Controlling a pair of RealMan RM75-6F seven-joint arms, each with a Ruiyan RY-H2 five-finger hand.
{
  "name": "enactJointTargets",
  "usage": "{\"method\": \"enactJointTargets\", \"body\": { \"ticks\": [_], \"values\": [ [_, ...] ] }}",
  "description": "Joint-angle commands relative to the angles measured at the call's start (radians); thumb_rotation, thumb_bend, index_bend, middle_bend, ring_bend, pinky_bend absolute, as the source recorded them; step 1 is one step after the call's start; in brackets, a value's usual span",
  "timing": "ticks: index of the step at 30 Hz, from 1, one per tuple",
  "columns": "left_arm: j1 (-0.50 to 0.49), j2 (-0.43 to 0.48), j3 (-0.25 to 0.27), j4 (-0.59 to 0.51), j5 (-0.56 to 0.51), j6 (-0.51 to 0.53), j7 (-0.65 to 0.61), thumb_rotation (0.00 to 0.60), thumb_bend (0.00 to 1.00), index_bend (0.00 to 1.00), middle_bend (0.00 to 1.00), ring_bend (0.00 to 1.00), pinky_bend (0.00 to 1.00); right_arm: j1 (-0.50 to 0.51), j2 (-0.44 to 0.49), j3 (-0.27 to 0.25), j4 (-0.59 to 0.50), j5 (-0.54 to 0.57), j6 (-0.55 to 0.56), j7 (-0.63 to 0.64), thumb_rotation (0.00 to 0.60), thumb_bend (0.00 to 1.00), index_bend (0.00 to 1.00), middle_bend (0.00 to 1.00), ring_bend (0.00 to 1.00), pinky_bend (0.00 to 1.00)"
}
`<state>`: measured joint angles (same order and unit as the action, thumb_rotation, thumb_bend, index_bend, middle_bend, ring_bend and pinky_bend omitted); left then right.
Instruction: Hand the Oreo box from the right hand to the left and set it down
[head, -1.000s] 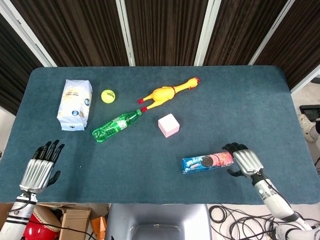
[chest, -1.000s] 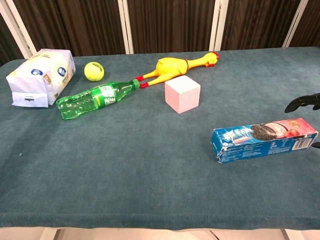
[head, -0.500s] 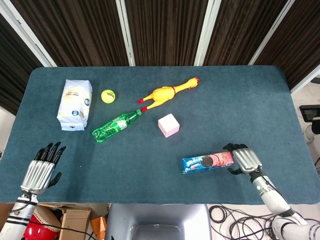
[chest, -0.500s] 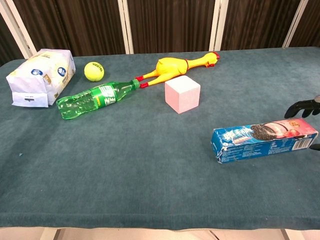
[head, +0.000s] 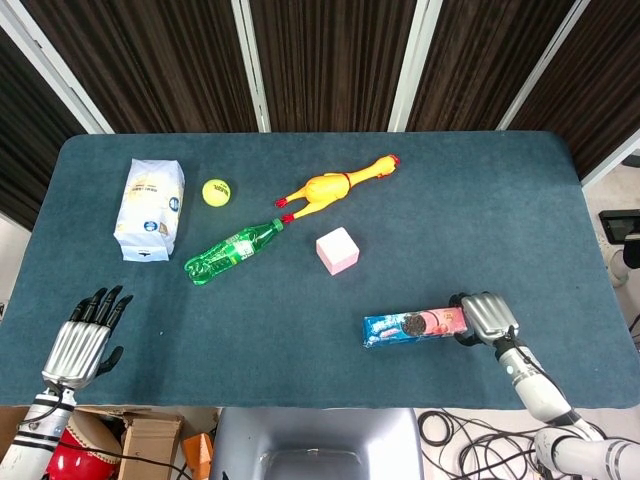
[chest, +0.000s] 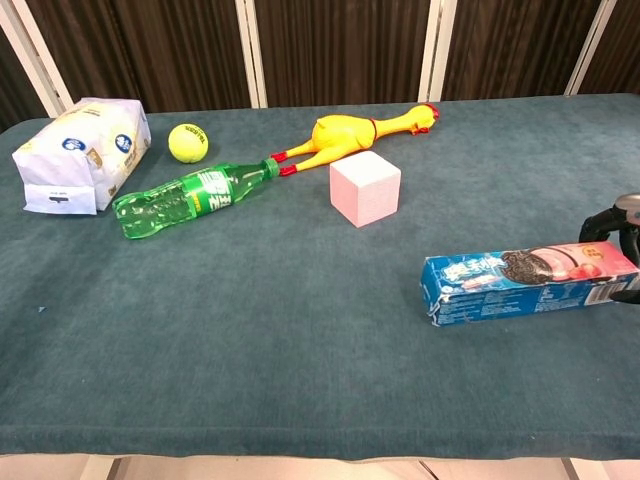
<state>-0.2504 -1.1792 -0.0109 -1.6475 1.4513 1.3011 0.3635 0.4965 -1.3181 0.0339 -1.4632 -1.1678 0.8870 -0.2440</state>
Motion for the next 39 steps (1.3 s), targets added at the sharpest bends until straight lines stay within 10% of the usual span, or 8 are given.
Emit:
{"method": "enactJointTargets", "body": {
  "ticks": [1, 17, 39],
  "values": [
    [-0.001, 0.000, 0.001, 0.000, 0.000, -0.002, 0.000, 0.600, 0.31, 0.14, 0.04, 0.03, 0.18, -0.004, 0.010, -0.002, -0.014, -0.009, 0.009, 0.003, 0.600, 0.22, 0.56, 0.44, 0.50, 0.46],
    [-0.027, 0.042, 0.026, -0.085, 0.044, -0.052, -0.048, 0.600, 0.32, 0.12, 0.05, 0.04, 0.21, -0.005, 0.096, 0.012, -0.211, -0.149, 0.091, 0.061, 0.600, 0.24, 0.65, 0.45, 0.51, 0.46],
    [-0.166, 0.135, -0.018, -0.437, -0.003, -0.207, 0.079, 0.600, 0.31, 0.01, 0.04, 0.05, 0.27, 0.131, 0.080, 0.103, -0.578, 0.040, 0.112, -0.220, 0.600, 0.24, 0.65, 0.45, 0.51, 0.46]
  ]
}}
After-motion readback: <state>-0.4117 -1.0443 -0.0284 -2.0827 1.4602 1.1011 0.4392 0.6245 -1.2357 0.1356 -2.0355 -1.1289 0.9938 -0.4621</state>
